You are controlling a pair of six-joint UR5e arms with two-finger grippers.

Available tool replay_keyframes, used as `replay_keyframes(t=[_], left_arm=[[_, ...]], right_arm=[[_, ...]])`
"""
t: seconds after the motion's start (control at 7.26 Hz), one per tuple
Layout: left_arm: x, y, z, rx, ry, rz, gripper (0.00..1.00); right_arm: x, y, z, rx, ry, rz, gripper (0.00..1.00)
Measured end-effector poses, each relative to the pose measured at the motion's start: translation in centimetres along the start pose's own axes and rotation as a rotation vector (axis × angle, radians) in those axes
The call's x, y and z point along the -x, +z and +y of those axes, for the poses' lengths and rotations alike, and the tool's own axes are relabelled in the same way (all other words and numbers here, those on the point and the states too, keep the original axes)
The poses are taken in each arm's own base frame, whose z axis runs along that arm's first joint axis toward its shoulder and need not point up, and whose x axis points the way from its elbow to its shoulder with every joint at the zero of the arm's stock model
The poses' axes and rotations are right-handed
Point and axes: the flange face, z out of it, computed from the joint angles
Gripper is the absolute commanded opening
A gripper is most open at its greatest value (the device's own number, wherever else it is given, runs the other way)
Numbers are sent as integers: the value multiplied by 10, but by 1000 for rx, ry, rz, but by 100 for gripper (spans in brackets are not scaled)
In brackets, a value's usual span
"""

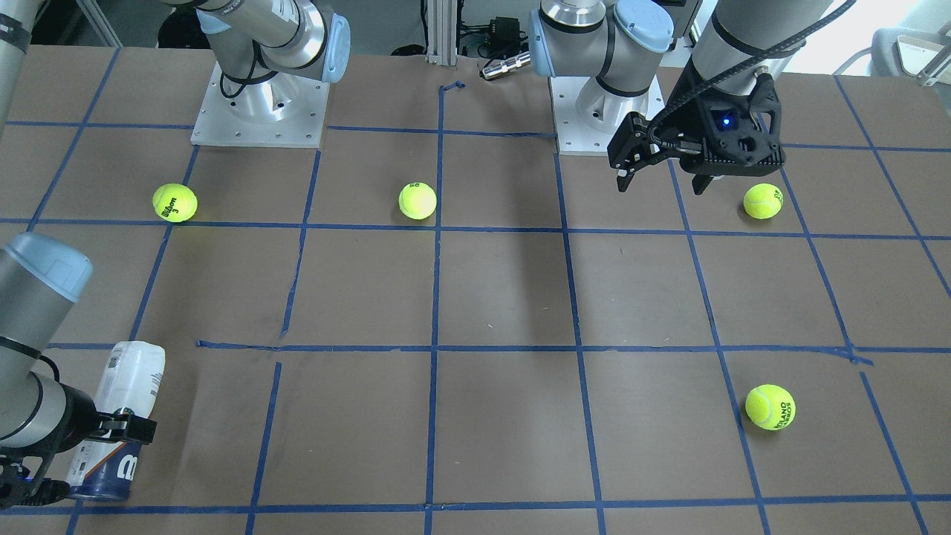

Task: Lift up tennis ball bucket
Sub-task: 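Lower the right gripper and close it around the tube's navy top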

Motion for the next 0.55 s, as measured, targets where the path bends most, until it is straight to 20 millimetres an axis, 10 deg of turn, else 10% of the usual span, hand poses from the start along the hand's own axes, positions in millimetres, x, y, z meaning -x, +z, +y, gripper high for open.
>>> replay_keyframes(t=[0.55], left_arm=[[1,-2,4,1,-1,-6,100]], right_arm=[[-19,32,5,50,-27,-18,88]])
